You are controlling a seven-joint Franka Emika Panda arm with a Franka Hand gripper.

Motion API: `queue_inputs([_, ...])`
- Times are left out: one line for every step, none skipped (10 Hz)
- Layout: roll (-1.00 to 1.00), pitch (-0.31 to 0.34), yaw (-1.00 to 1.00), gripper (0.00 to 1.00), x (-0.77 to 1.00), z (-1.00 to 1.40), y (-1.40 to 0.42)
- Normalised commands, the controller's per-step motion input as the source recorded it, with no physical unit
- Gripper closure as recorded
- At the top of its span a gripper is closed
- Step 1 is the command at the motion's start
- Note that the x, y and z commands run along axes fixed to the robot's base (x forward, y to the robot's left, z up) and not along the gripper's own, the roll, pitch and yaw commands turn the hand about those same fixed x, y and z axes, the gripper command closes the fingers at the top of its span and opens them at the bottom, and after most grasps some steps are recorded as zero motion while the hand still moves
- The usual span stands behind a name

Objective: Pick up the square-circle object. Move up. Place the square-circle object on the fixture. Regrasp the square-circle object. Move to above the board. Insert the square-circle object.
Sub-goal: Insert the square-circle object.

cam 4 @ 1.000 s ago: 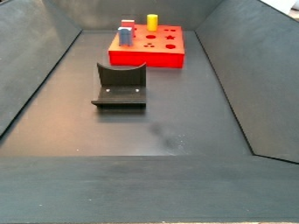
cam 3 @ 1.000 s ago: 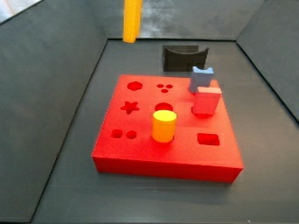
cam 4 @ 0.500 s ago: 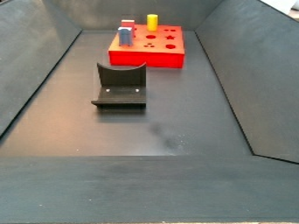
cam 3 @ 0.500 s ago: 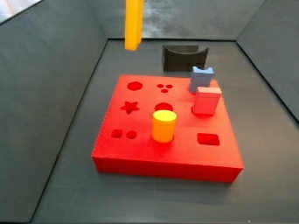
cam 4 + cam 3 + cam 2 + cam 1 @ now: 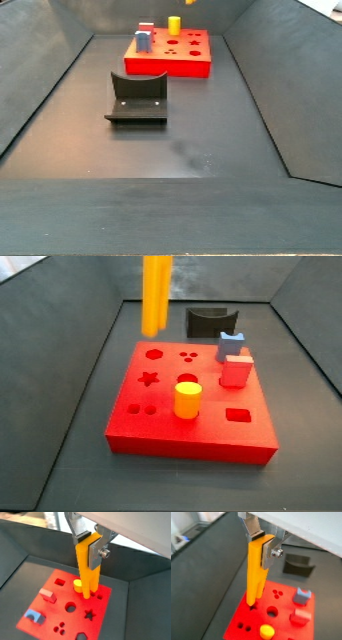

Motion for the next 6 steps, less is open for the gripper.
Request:
queue_inputs([0.19, -0.121, -0.80, 1.00, 0.15, -0.57, -0.29])
queue_inputs([0.09, -0.086, -0.93, 1.00, 0.07, -0.43, -0.09])
queue_inputs([0.00, -0.091, -1.00, 1.00, 0.00, -0.27, 0.00])
queue_inputs([-0.01, -0.097, -1.00, 1.00, 0.00, -0.28, 0.00])
queue_inputs([-0.04, -0.096, -1.00, 1.00, 0.00, -0.29, 0.00])
queue_inputs([-0.08, -0.109, -1.00, 1.00, 0.00, -0.31, -0.01])
